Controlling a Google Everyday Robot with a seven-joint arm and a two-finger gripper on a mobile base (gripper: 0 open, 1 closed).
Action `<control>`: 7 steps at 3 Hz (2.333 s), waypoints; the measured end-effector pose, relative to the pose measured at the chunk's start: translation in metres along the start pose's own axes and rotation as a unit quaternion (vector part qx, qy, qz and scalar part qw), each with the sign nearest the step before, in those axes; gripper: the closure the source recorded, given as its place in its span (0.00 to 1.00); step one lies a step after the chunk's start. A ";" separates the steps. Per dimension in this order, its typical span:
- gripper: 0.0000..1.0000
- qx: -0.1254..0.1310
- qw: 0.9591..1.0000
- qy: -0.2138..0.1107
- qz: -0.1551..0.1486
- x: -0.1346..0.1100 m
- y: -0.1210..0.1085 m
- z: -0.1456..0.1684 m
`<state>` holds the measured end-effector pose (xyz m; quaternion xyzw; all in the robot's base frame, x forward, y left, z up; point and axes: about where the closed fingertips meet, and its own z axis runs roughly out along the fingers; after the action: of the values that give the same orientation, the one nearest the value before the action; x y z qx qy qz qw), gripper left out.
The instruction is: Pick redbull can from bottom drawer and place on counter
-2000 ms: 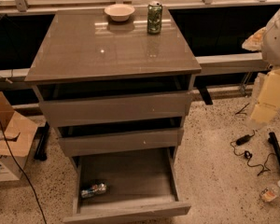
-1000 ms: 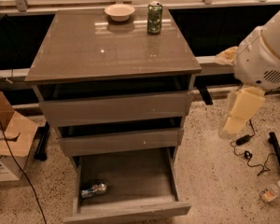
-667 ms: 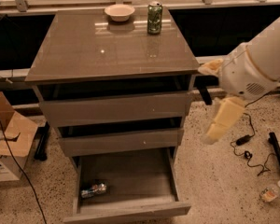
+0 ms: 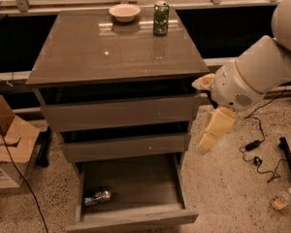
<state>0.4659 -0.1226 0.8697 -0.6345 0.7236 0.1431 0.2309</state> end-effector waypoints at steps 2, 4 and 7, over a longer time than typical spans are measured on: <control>0.00 -0.059 0.996 -0.048 0.039 0.020 0.012 0.094; 0.00 -0.128 0.979 -0.139 0.081 0.034 0.012 0.233; 0.00 -0.176 0.969 -0.152 0.088 0.026 0.015 0.307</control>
Offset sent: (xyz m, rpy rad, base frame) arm 0.0100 0.0535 -0.1493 0.2566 0.1686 -0.0366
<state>0.4953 0.0110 0.5927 -0.5700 0.6963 0.3824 0.2098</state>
